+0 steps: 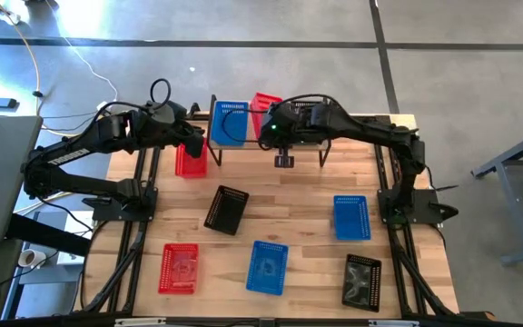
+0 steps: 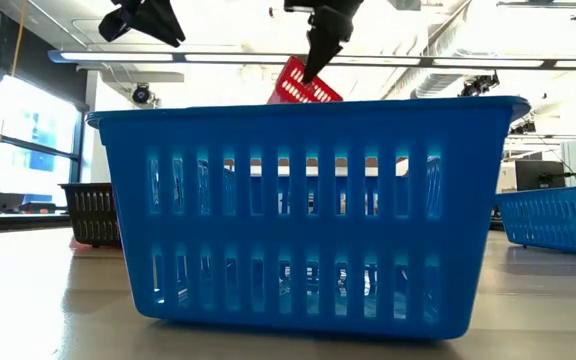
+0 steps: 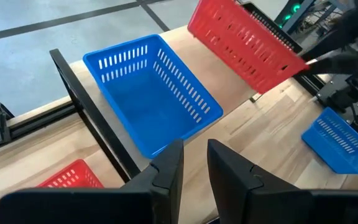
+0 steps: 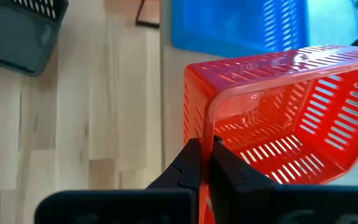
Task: Stack baskets on shelf by color
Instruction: Put the right red basket on the shelf, then stack the left black basket into the black basket on the shelf
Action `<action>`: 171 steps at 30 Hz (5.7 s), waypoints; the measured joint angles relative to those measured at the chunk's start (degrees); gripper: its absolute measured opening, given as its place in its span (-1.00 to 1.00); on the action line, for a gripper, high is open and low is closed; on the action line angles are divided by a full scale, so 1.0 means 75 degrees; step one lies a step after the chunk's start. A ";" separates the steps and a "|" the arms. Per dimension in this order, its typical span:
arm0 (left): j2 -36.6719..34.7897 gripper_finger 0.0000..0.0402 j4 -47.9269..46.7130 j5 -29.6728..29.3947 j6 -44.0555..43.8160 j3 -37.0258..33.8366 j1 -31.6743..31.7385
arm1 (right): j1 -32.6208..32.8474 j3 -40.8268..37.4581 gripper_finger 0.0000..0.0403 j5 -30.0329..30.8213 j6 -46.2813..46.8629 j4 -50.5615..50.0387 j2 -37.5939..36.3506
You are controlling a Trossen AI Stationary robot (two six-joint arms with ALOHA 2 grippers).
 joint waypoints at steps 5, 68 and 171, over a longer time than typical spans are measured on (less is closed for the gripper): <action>0.0000 -0.68 0.0000 0.0002 0.0018 0.0000 0.0000 | -0.0034 0.0000 -1.00 0.0020 0.0112 0.0035 0.0209; 0.0003 -0.68 0.0000 0.0067 0.0029 0.0000 -0.0003 | -0.0652 0.0469 -1.00 -0.0992 0.0521 -0.0342 0.0908; 0.0303 -0.67 0.0542 0.0754 -0.4258 -0.2825 -0.3515 | 0.2254 0.2078 -0.67 -0.1586 0.5821 -0.3489 0.0616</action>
